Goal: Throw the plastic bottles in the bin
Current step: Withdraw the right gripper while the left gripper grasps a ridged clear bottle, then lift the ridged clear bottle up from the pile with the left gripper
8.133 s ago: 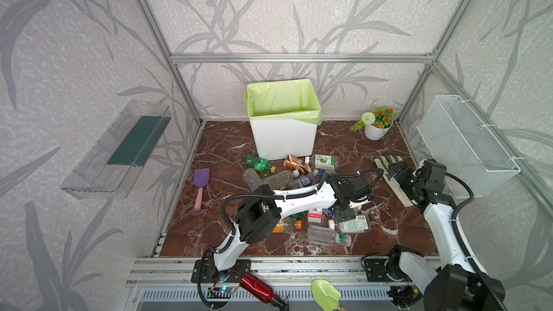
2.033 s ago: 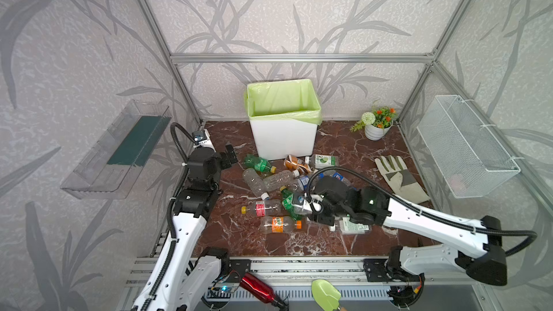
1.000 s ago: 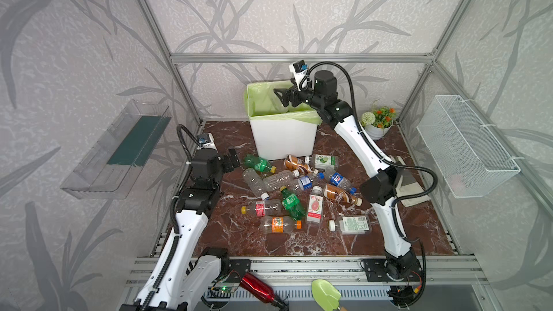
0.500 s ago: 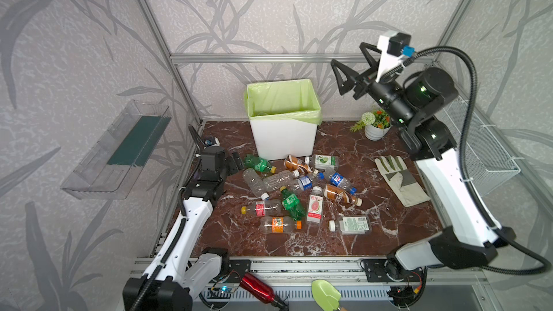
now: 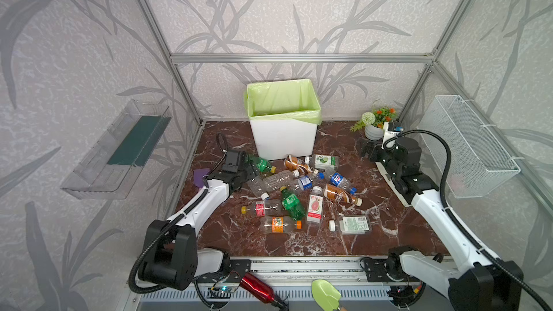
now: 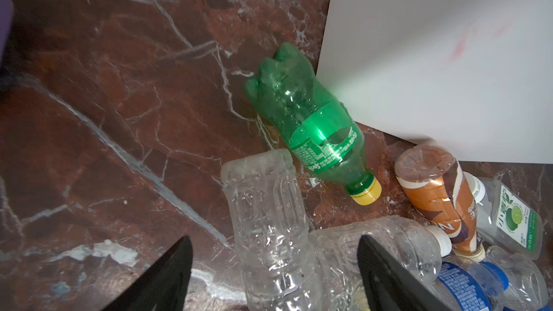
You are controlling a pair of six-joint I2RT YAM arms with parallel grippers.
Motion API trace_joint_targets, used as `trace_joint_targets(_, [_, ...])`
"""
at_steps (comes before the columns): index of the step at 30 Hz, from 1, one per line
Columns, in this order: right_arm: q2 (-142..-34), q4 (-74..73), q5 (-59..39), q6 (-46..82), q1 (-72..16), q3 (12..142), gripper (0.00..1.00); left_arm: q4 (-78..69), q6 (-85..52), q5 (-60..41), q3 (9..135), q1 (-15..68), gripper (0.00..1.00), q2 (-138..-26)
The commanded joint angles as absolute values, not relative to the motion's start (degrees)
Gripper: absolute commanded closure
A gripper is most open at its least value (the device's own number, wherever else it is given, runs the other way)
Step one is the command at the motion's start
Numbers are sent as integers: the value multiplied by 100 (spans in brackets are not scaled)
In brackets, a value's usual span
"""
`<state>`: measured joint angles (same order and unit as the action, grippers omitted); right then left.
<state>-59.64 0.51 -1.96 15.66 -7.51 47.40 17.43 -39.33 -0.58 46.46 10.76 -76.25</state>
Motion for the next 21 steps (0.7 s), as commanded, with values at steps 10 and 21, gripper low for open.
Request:
trace_joint_targets(10, [-5602, -44, -325, 2239, -361, 4293, 1, 1254, -4684, -599, 4492, 1074, 20, -8486])
trace_joint_targets(21, [-5616, -45, -316, 2291, -290, 4271, 1, 1195, -4772, -629, 4539, 1005, 25, -9079])
